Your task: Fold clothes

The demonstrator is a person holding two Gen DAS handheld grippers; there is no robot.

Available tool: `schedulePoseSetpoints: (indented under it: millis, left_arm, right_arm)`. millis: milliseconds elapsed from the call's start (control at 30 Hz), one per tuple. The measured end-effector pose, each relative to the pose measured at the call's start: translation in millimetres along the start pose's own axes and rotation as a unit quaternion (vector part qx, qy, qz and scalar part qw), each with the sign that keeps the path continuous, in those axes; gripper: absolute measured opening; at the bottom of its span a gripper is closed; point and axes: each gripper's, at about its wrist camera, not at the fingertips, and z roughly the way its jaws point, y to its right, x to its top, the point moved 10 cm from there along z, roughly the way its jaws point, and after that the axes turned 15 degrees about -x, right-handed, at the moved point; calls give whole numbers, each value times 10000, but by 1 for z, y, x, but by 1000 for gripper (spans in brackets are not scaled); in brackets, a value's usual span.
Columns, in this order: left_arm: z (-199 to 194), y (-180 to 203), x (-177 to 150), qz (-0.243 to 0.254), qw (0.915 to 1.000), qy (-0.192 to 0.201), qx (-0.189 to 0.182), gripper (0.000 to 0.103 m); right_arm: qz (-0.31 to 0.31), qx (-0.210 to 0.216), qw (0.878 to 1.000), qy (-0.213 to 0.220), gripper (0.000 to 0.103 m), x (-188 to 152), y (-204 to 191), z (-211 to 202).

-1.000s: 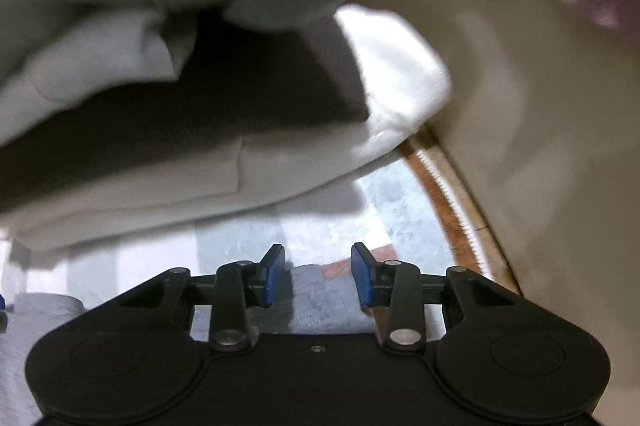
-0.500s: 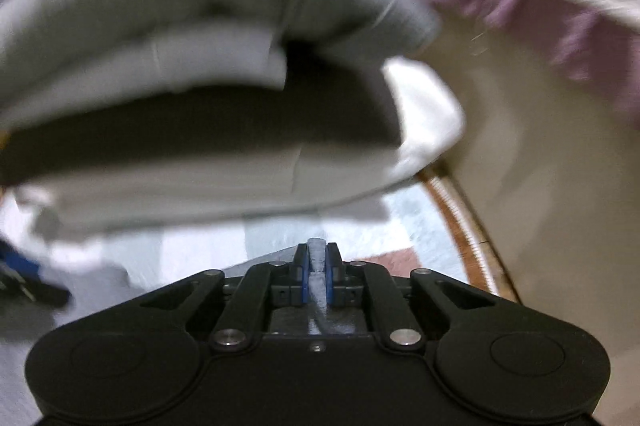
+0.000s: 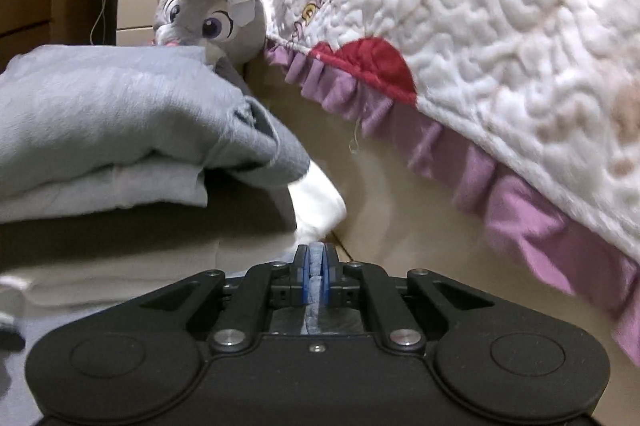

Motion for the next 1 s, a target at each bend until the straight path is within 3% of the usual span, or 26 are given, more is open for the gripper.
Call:
schedulePoseSetpoints:
  millis: [33, 100, 133, 167, 233, 300, 367, 467, 600, 700, 833, 933, 1000]
  left_arm:
    - [6, -6, -3, -34, 9997, -112, 192, 14]
    - [15, -21, -11, -158, 9972, -399, 618, 35]
    - [14, -25, -12, -288, 9968, -420, 615, 44]
    - [13, -29, -14, -419, 9963, -436, 604, 45]
    - [8, -34, -13, -600, 9961, -378, 531, 46]
    - [7, -32, -11, -585, 9965, -354, 471, 48]
    - [8, -28, -12, -583, 9968, -422, 346, 50]
    - [15, -16, -17, -396, 9971, -611, 229, 54]
    - [8, 3, -13, 55, 9984, -524, 197, 54]
    - [2, 32, -11, 539, 9973, -473, -182, 54]
    - [-4, 78, -17, 1167, 9893, -446, -748, 56]
    - [5, 104, -31, 1606, 9814, -700, -790, 60]
    - [9, 120, -42, 1783, 9760, -925, -839, 60]
  right_arm:
    - [-13, -25, 10000, -22, 5, 1, -3, 5]
    - [-78, 100, 9995, -276, 5, -7, -13, 33]
    - [-73, 214, 9986, -474, 8, -12, -16, 45]
    - [-123, 41, 9980, -617, 20, -18, -12, 53]
    - [-48, -233, 9966, -789, 23, -27, 1, 59]
    - [623, -68, 9945, -837, 34, -34, 25, 43]
    - [1045, 26, 9909, -851, 46, -49, 50, 17]
    - [1243, -101, 9859, -1120, 47, -101, 85, -32]
    - [1525, -313, 9768, -1469, 47, -183, 126, -118]
    - [1716, -584, 9688, -1691, 48, -242, 150, -191]
    - [1467, -1152, 9631, -1938, 53, -298, 194, -250]
    - [1629, -1889, 9487, -1942, 53, -320, 242, -284]
    - [2579, -2359, 9190, -1823, 54, -334, 286, -316]
